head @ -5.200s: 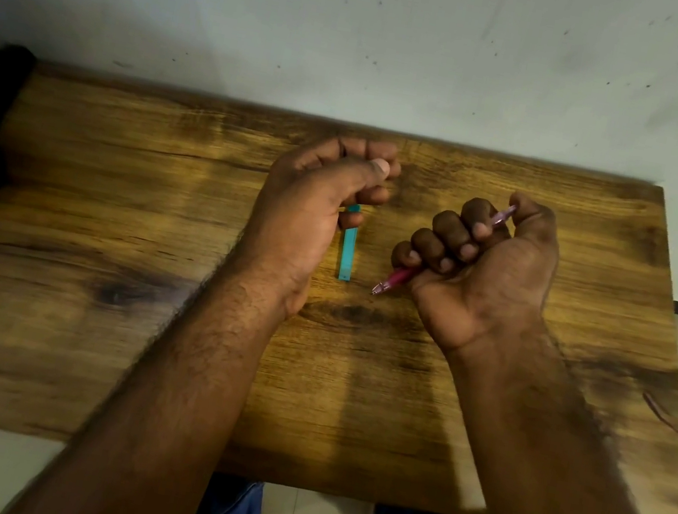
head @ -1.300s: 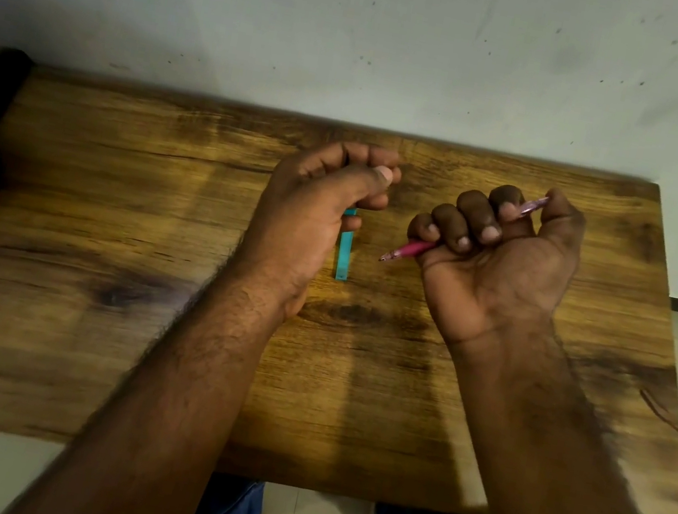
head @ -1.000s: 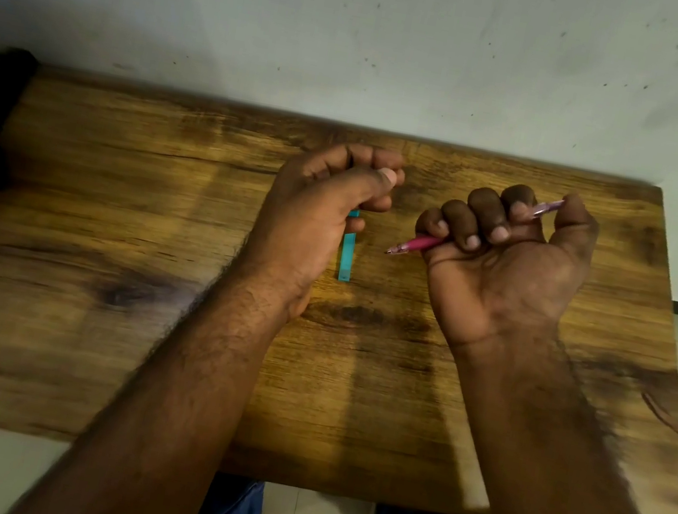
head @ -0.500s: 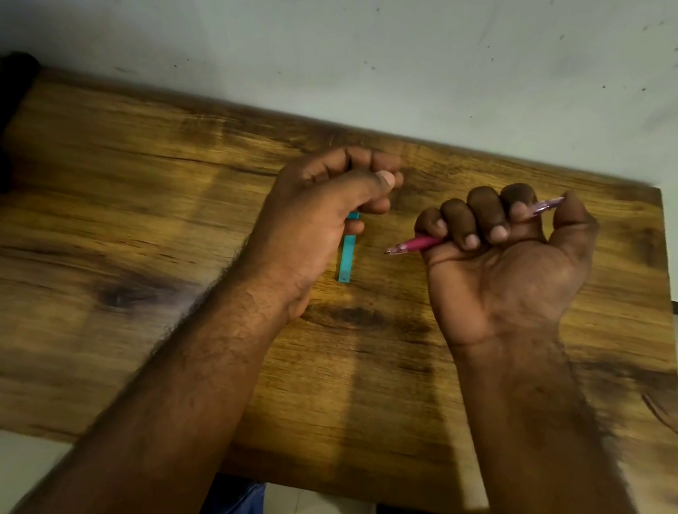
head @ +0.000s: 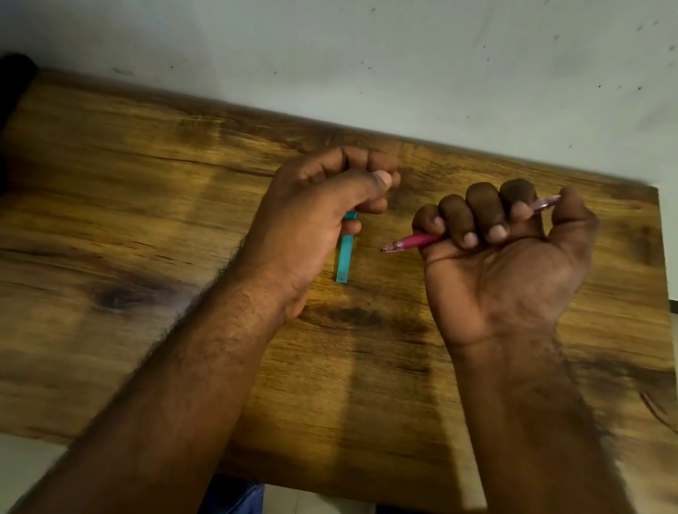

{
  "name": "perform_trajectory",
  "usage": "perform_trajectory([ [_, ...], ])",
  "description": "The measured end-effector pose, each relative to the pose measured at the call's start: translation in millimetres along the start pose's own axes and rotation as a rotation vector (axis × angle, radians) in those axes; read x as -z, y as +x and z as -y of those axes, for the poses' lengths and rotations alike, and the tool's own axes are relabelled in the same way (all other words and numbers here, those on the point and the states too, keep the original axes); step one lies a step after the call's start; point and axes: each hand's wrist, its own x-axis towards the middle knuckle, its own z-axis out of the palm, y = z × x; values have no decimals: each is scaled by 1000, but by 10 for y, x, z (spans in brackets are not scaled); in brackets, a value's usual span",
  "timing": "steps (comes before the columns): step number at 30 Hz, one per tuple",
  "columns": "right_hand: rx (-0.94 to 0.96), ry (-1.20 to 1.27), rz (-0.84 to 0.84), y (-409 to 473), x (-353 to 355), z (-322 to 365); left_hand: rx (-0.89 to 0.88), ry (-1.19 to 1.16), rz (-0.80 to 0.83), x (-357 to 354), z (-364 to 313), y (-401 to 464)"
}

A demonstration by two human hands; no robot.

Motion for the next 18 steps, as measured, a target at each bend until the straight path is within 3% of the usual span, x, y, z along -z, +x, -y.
perform_trajectory([
  [18, -34, -23, -40, 10, 2, 0, -13, 4, 16, 1, 3, -4],
])
